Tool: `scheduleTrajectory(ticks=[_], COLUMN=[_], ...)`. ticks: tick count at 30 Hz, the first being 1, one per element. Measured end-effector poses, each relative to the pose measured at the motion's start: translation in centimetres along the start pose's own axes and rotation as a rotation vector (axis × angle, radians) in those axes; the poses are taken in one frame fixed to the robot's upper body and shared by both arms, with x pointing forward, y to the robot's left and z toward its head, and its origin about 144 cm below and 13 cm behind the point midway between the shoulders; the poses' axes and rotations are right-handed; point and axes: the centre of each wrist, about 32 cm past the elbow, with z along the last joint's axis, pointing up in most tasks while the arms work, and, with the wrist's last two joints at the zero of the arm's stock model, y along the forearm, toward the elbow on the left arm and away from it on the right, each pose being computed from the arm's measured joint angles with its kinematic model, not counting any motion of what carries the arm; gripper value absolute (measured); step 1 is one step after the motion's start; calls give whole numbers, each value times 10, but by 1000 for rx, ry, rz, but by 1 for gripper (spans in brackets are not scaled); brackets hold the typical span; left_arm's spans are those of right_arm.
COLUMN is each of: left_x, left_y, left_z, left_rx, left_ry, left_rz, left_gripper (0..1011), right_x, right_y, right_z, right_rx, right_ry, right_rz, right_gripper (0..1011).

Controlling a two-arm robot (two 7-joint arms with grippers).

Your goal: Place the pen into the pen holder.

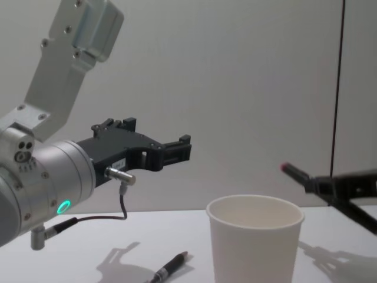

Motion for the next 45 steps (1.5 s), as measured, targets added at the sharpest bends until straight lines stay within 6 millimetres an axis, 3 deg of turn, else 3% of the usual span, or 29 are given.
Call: scheduleTrajectory(ticks=[20, 45], left_x=[0, 0], left_y=[0, 0], left_z=[0, 0], left_rx=[0, 0], left_ry=[0, 0], left_rz=[0, 0], left_gripper=[1001, 1001], right_x=[-12, -27], right_y=[-8, 11], right_z=[15, 3], right_rx=[281, 348], right_ry=[-92, -15], right_rz=[6, 274], right_gripper=[184, 184])
